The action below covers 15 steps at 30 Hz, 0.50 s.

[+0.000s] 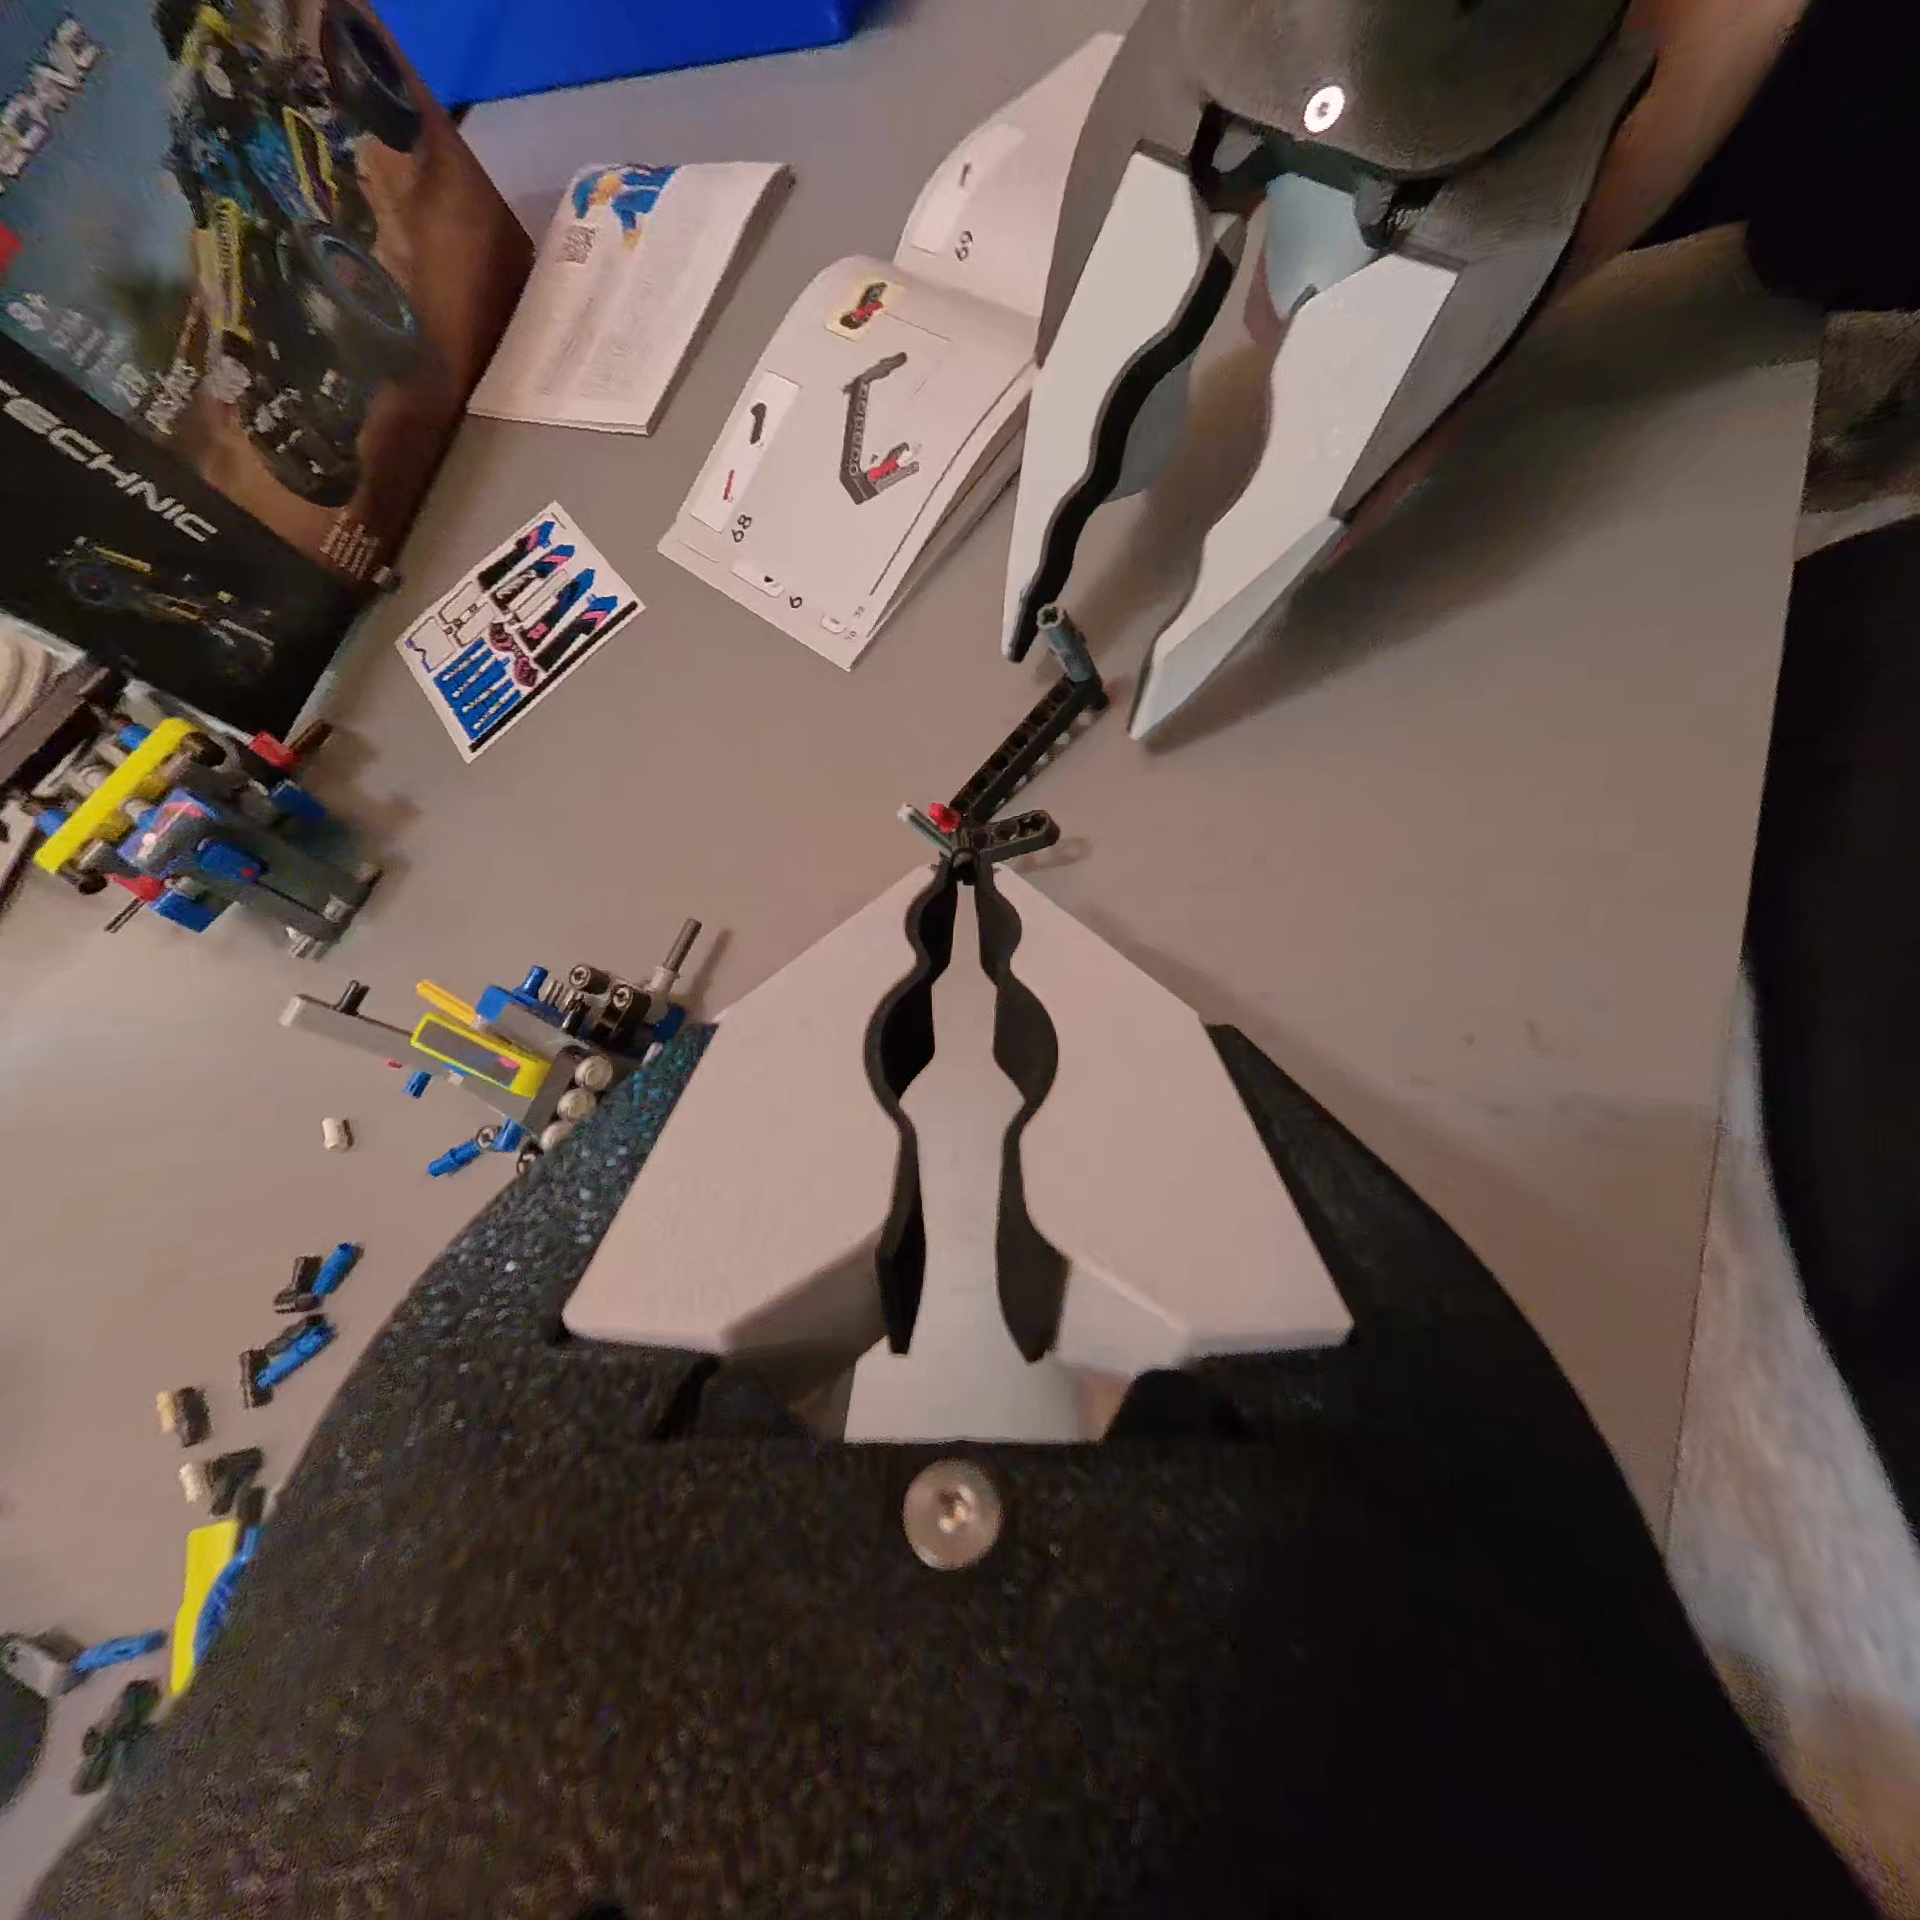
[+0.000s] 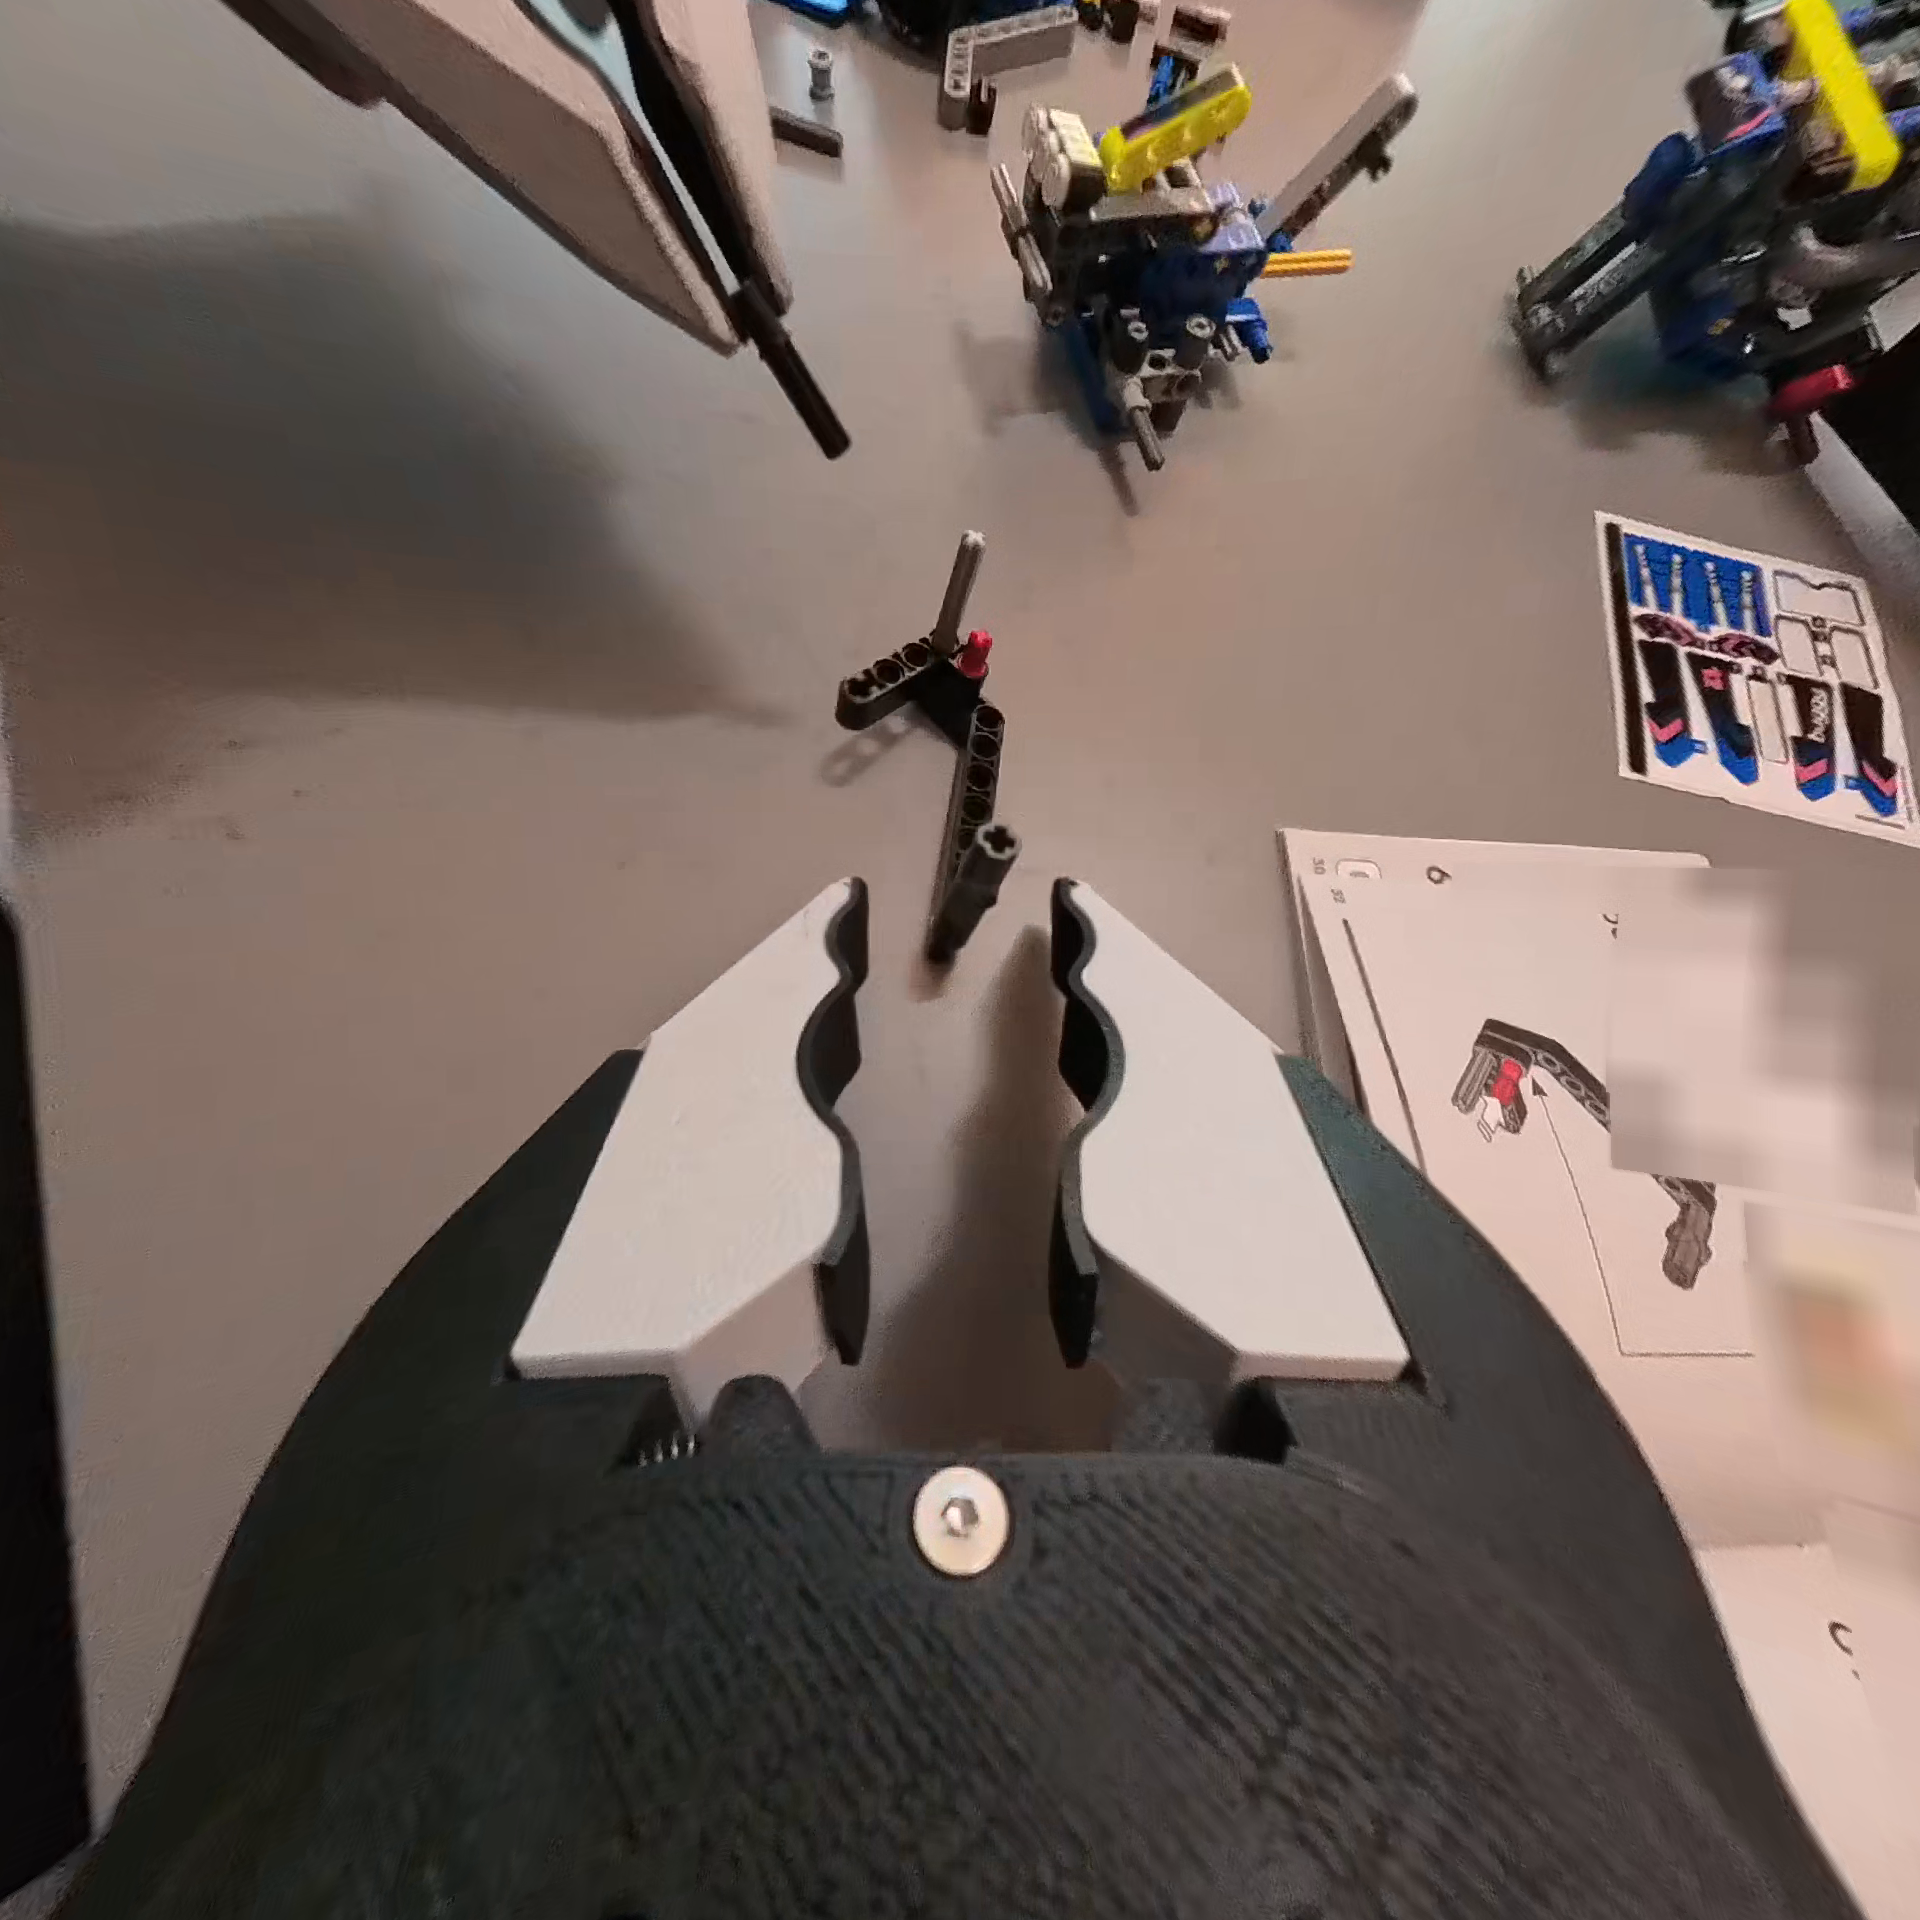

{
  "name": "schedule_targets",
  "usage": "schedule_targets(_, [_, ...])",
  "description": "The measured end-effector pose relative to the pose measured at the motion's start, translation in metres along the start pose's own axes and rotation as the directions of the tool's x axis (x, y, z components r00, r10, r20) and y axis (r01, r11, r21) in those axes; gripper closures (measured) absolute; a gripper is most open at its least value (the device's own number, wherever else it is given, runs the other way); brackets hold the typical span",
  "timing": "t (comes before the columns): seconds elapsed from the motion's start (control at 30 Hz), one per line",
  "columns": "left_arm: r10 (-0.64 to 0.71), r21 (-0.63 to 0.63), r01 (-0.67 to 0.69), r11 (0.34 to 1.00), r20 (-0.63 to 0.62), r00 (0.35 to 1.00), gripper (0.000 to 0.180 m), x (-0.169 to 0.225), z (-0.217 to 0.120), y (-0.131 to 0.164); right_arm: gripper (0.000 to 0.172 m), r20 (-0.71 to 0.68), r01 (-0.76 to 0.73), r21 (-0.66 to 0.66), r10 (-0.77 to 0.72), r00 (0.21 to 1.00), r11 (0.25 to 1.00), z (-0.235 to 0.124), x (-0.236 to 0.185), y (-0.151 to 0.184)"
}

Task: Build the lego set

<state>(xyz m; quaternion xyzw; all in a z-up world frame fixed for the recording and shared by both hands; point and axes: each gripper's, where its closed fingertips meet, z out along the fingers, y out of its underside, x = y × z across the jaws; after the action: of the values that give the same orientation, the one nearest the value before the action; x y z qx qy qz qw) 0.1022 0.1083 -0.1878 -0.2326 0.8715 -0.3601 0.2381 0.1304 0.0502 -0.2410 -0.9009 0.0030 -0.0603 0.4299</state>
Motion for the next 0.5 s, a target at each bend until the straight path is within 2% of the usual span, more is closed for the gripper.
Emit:
schedule_targets(0.07, [0.009,-0.017,-0.01,1.0,-0.024,1.0,0.18,-0.001,0.003,0.0,0.141,-0.026,-0.008,-0.03,0.007,1.0,1.0,0.007,0.005,0.002])
schedule_targets(0.17, [0.021,-0.046,-0.023,0.999,-0.043,0.999,0.18,0.0,0.011,0.001,0.159,-0.009,-0.002,-0.036,0.002,1.0,0.999,0.012,0.002,-0.001])
schedule_targets(0.33, [0.026,-0.077,-0.03,0.997,-0.046,0.999,0.18,0.013,0.016,0.007,0.165,-0.083,0.137,-0.035,-0.139,0.987,0.99,0.013,-0.002,-0.003])
schedule_targets(0.5, [0.016,-0.094,-0.014,0.995,0.016,1.0,0.18,0.02,0.014,0.013,0.167,-0.201,0.301,-0.058,-0.307,0.93,0.952,0.011,-0.004,-0.006])
